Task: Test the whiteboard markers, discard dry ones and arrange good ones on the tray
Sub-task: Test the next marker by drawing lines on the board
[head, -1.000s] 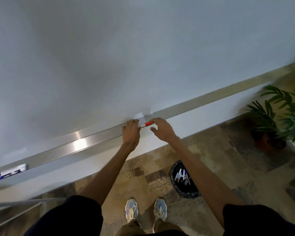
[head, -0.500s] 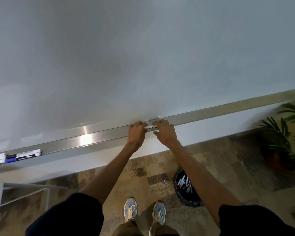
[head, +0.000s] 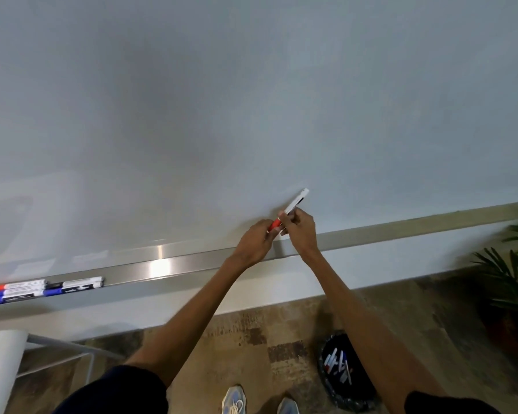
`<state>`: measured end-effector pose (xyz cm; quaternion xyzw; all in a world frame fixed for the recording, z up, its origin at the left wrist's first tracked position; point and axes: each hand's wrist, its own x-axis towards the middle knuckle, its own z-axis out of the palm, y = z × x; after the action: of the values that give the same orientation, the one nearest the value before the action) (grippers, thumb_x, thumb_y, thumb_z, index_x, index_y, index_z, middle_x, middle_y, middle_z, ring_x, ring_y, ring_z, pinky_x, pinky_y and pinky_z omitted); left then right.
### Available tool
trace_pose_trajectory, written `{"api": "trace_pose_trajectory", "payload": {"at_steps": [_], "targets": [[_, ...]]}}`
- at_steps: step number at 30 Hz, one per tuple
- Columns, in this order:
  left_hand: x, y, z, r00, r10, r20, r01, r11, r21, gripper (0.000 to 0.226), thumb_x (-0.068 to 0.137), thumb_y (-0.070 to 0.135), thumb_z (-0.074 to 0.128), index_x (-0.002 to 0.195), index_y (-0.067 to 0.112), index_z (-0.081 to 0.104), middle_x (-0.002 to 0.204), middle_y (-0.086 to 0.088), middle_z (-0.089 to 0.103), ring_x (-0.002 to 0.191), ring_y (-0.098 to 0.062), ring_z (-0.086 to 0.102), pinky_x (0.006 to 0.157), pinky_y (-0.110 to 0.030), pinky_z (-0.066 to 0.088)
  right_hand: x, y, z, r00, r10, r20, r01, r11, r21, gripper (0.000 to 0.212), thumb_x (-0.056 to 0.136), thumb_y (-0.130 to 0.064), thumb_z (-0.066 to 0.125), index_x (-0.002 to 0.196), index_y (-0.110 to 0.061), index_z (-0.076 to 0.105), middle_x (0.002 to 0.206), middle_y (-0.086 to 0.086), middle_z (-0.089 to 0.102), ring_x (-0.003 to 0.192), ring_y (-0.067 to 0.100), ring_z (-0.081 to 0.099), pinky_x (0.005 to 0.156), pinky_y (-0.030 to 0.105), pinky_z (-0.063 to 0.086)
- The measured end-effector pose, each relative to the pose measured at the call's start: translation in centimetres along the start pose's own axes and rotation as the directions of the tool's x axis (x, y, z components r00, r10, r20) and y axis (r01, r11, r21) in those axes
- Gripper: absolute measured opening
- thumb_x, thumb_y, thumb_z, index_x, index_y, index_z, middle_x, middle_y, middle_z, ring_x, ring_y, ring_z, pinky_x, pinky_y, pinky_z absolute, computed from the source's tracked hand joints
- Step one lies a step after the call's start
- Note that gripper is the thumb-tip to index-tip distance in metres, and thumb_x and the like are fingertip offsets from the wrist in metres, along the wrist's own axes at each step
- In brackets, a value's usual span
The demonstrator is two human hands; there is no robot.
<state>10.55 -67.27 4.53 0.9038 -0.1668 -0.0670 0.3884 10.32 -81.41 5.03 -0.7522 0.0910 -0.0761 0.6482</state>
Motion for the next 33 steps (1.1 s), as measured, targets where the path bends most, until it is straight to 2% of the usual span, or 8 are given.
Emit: {"api": "trace_pose_trajectory", "payload": {"at_steps": [6, 12, 16, 21, 23, 26, 29, 33], "targets": [[-0.7, 1.5, -1.5, 1.0, 0.001, 0.01, -0.002, 0.999, 0.033, 0.036, 0.104, 0.047, 0.024, 0.099, 0.015, 0.042, 0.082, -0.008, 0.06, 0.069, -0.026, 0.056, 0.064, -0.042, 0.045, 0.0, -2.1, 0.2, 0.999, 0.007, 0.05, -0.012, 0.995, 0.099, 0.023, 0.096, -0.02, 0.063, 0.08, -0.003, 0.061, 0.066, 0.01, 0.062, 0.056, 0.017, 0.054, 0.063, 0.029, 0.049], [-0.6, 2.9, -2.8, 0.999, 0.035, -0.021, -0.032, 0.986, 0.162, 0.039, 0.105, 0.045, 0.02, 0.095, 0.016, 0.044, 0.078, -0.007, 0.062, 0.071, -0.029, 0.057, 0.065, -0.04, 0.043, -0.4, -3.6, 0.1, 0.999, 0.042, -0.001, -0.042, 0.988, 0.149, 0.026, 0.098, -0.016, 0.059, 0.082, 0.004, 0.058, 0.068, 0.015, 0.057, 0.056, 0.017, 0.049, 0.059, 0.028, 0.047], [-0.8, 4.6, -2.9, 0.991, 0.075, -0.112, -0.045, 0.968, 0.248, 0.034, 0.106, 0.039, 0.022, 0.099, 0.015, 0.045, 0.072, -0.001, 0.057, 0.068, -0.031, 0.057, 0.061, -0.036, 0.036, -0.6, -4.7, 0.8, 0.998, 0.033, -0.058, -0.029, 0.996, 0.079, 0.028, 0.099, -0.021, 0.056, 0.079, -0.002, 0.056, 0.069, 0.014, 0.055, 0.057, 0.018, 0.048, 0.059, 0.03, 0.046], [-3.4, 2.1, -3.2, 0.965, 0.032, -0.262, 0.053, 0.949, 0.31, 0.028, 0.107, 0.032, 0.026, 0.101, 0.012, 0.044, 0.085, -0.012, 0.067, 0.077, -0.039, 0.062, 0.063, -0.036, 0.039, 3.0, -5.5, -4.2, 0.895, 0.125, -0.428, -0.095, 0.991, 0.091, 0.039, 0.085, -0.041, 0.052, 0.075, -0.005, 0.065, 0.07, 0.013, 0.063, 0.065, 0.026, 0.056, 0.074, 0.053, 0.052], [-5.5, -0.2, -3.7, 0.968, -0.011, -0.249, 0.096, 0.94, 0.329, 0.03, 0.106, 0.035, 0.023, 0.103, 0.013, 0.042, 0.081, -0.009, 0.065, 0.069, -0.034, 0.06, 0.061, -0.033, 0.035, 3.7, -8.5, -7.6, 0.875, 0.105, -0.472, -0.039, 0.988, 0.148, 0.029, 0.093, -0.03, 0.057, 0.073, -0.01, 0.062, 0.063, 0.007, 0.059, 0.056, 0.019, 0.053, 0.064, 0.044, 0.051], [-6.0, -0.5, -4.0, 0.952, -0.017, -0.307, 0.104, 0.957, 0.271, 0.028, 0.104, 0.04, 0.026, 0.099, 0.018, 0.043, 0.076, 0.001, 0.059, 0.065, -0.025, 0.058, 0.059, -0.033, 0.039, 3.1, -13.3, -9.1, 0.916, -0.058, -0.397, 0.151, 0.966, 0.208, 0.019, 0.098, -0.018, 0.059, 0.091, -0.001, 0.065, 0.067, 0.007, 0.056, 0.053, 0.012, 0.051, 0.053, 0.026, 0.045], [-4.4, 2.7, -4.5, 0.904, 0.077, -0.42, 0.018, 0.976, 0.217, 0.028, 0.104, 0.041, 0.034, 0.096, 0.021, 0.05, 0.082, 0.006, 0.06, 0.072, -0.021, 0.059, 0.063, -0.033, 0.046, 2.7, -16.1, -7.1, 0.929, -0.176, -0.326, 0.27, 0.924, 0.272, 0.017, 0.097, -0.018, 0.061, 0.092, -0.002, 0.064, 0.071, 0.008, 0.058, 0.057, 0.015, 0.053, 0.054, 0.026, 0.046], [-2.2, 7.6, -7.0, 0.781, 0.231, -0.58, -0.128, 0.968, 0.214, 0.024, 0.103, 0.035, 0.044, 0.105, 0.017, 0.06, 0.113, 0.003, 0.058, 0.095, -0.018, 0.058, 0.072, -0.029, 0.046, 1.9, -19.4, -4.9, 0.933, -0.247, -0.263, 0.334, 0.868, 0.368, 0.013, 0.097, -0.019, 0.062, 0.093, -0.007, 0.066, 0.074, 0.009, 0.06, 0.062, 0.018, 0.054, 0.061, 0.029, 0.047]]}}
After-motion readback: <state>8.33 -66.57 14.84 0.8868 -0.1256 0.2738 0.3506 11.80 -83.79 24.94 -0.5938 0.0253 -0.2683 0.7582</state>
